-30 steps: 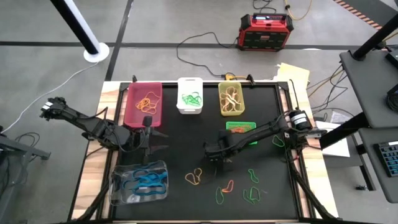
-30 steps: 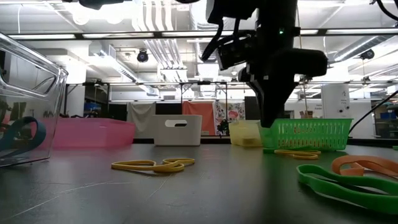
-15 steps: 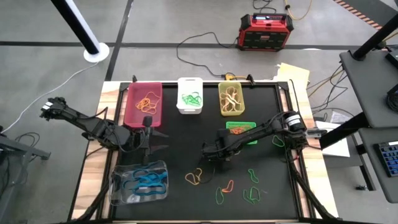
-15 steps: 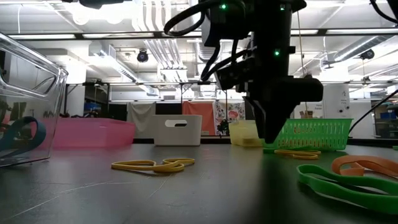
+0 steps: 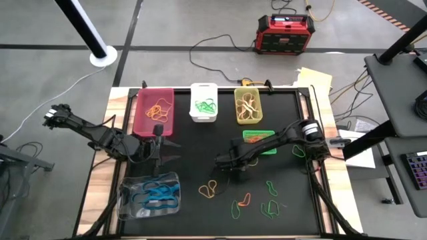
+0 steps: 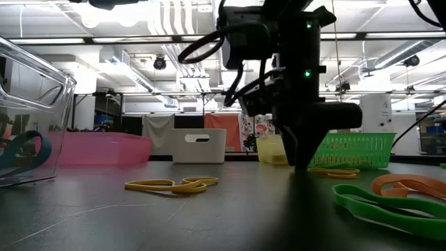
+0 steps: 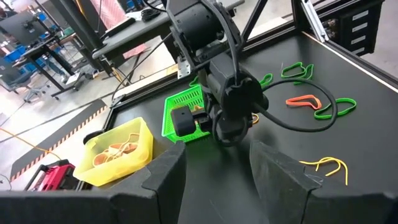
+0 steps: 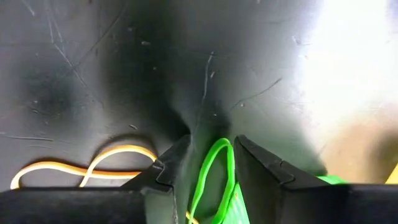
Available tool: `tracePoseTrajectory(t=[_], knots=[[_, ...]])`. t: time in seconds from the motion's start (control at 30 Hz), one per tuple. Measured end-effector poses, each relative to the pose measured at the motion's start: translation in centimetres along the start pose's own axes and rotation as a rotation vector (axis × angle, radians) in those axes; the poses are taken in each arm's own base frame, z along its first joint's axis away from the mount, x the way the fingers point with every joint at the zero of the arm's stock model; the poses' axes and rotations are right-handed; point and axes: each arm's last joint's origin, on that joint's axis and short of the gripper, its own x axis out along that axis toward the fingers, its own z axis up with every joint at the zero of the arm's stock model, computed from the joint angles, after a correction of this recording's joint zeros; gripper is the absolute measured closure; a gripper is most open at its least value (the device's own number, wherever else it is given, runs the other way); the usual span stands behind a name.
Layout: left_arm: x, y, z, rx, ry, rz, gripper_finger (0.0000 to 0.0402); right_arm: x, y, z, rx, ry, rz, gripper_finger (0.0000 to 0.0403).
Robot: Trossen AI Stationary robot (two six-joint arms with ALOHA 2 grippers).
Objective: Sort rubber bands into baskets
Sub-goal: Put the green rubber band into the white bin
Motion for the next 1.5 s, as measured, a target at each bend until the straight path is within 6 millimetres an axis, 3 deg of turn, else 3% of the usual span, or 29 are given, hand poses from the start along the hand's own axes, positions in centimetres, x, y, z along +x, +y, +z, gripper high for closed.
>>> tracePoseTrajectory(t=[0.3,0.5,0.6,0.93,1.07,1.3,1.5], knots=[[0.0,0.0,0.0,0.001,0.000,0.000,0.0240,0.5,0.1,-0.1,-0.011,0.040,0.017,0.0325],[0.0,0.0,0.0,0.001,0.000,0.000,0.0240,0.7,-0.3,-0.1,0.023,0.040,0.071,0.0384],[0.0,0.0,0.0,0.001,0.001,0.000,0.0240,0.4,-0.4,0.0,0.037,0.011,0.070,0.0392],[0.5,-0.3,-0.1,-0.008,0.017,-0.021,0.0240,-5.6,-0.9,1.0,0.149,-0.378,0.066,0.0394],[1.0,-0.6,-0.3,-0.010,0.039,-0.026,0.0240,-7.4,-0.7,0.5,0.163,-0.439,0.030,0.0394],[1.8,-1.0,-0.3,-0.004,0.044,-0.028,0.0240,-5.2,0.0,-0.9,0.118,-0.191,0.032,0.0388],[2.5,-1.4,-0.4,0.025,0.053,-0.031,0.0240,-2.9,0.7,-0.2,0.059,-0.119,0.061,0.0335]])
